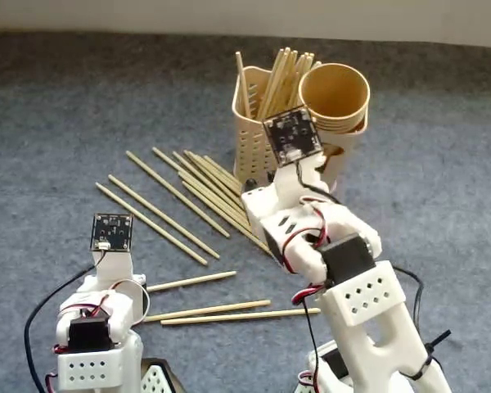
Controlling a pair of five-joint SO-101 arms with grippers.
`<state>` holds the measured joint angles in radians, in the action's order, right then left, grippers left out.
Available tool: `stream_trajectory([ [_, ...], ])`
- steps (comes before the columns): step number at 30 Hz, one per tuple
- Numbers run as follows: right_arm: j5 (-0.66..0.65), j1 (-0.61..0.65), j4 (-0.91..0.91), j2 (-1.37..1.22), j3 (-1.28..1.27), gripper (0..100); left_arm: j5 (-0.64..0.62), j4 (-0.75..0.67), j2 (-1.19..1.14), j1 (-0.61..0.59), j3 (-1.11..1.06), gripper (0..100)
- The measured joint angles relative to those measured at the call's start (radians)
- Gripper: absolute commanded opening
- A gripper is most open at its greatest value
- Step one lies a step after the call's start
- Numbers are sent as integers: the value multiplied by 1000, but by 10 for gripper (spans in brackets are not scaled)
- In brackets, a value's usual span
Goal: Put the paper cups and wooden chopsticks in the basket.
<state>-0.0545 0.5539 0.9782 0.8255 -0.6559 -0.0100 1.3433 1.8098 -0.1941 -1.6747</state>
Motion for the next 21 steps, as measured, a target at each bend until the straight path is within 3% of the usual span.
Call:
stream_trajectory([
  [5,-68,72,49,-115,0,119,0,0,0,0,0,5],
  [21,-201,80,49,-692,149,119,0,0,0,0,0,5],
])
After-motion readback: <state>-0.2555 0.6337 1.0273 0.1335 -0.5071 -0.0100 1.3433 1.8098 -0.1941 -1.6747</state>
